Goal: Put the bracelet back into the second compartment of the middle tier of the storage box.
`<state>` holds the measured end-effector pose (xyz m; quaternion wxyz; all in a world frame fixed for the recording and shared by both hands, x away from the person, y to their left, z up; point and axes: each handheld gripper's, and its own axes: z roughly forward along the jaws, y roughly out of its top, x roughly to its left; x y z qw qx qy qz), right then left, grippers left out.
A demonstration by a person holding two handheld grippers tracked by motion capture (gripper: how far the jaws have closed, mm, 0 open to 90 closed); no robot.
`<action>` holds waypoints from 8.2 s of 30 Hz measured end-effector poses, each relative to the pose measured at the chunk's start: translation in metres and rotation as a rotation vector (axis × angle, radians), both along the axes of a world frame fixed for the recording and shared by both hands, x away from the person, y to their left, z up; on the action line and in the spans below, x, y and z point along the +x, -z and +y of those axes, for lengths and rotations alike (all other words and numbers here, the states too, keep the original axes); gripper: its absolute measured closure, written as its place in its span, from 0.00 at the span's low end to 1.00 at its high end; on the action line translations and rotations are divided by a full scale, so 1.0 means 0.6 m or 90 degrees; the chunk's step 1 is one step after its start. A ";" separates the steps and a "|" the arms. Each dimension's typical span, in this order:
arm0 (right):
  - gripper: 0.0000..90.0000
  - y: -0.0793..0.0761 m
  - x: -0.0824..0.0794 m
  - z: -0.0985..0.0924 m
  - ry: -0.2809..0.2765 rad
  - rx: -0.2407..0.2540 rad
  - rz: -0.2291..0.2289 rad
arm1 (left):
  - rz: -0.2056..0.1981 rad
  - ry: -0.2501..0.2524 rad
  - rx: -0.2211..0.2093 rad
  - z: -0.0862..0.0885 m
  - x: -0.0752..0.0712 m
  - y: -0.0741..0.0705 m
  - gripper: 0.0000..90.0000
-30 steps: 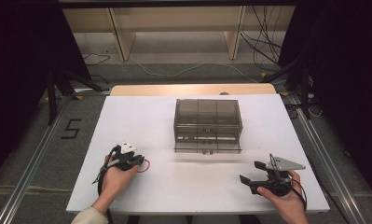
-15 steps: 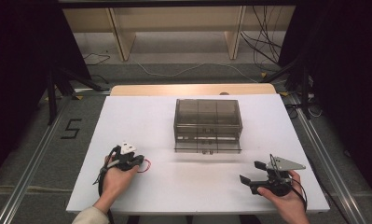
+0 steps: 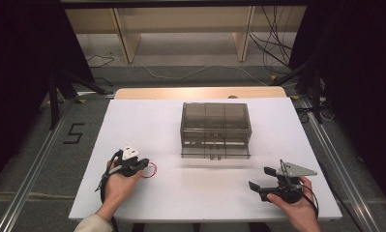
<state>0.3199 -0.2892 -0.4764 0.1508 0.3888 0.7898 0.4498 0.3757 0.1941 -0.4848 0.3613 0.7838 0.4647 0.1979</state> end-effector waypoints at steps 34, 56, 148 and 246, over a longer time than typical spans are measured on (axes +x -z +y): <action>0.19 0.002 0.001 -0.001 0.007 0.002 0.004 | -0.048 0.021 -0.040 -0.016 -0.016 -0.036 0.98; 0.19 0.002 0.003 -0.002 0.010 0.002 0.006 | -0.069 0.051 -0.051 -0.045 -0.022 -0.056 0.98; 0.19 0.004 0.004 -0.002 0.014 0.000 0.012 | -0.090 0.151 -0.067 -0.186 -0.004 -0.085 0.98; 0.19 0.006 0.005 -0.005 0.021 0.001 0.012 | -0.112 0.191 -0.080 -0.261 0.010 -0.110 0.98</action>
